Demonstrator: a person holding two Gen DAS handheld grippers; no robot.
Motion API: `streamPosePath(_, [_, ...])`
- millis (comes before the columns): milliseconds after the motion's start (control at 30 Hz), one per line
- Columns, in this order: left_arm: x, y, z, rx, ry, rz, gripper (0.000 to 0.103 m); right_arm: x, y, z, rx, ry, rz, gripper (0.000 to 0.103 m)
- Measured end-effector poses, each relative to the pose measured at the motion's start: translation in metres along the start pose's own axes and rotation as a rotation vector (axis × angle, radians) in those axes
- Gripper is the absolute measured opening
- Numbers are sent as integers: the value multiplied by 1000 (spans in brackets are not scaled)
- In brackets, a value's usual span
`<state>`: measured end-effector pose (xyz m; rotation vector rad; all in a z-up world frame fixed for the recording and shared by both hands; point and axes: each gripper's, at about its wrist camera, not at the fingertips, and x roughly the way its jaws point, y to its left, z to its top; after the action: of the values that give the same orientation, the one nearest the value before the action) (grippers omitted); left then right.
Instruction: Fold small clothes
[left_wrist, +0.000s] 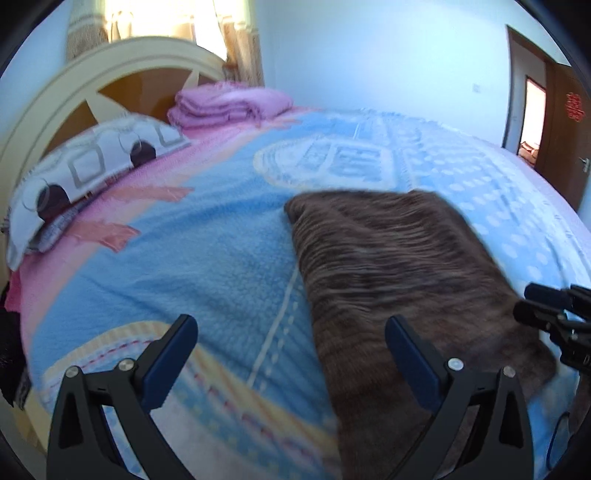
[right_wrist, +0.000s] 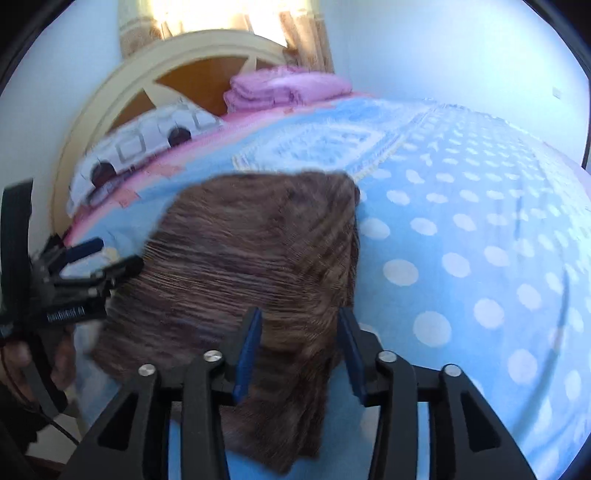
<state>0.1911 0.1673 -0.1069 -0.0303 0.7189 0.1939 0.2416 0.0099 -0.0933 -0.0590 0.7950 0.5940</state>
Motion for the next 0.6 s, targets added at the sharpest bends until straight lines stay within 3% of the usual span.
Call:
streamPosePath(67, [-25, -2, 1, 12, -44, -23, 103, -23, 12, 0, -21, -51, -32, 49])
streamPosePath(167, [-52, -5, 5, 21, -90, -40, 103, -55, 30, -2, -45, -125, -51, 63])
streamPosePath(333, [-82, -6, 14, -3, -143, -99, 103, -83, 51, -5, -65, -163, -80, 63])
streamPosePath(600, [-97, -6, 18, -2, -175, -115, 103, -104, 46, -11, -29, -191, -100, 63])
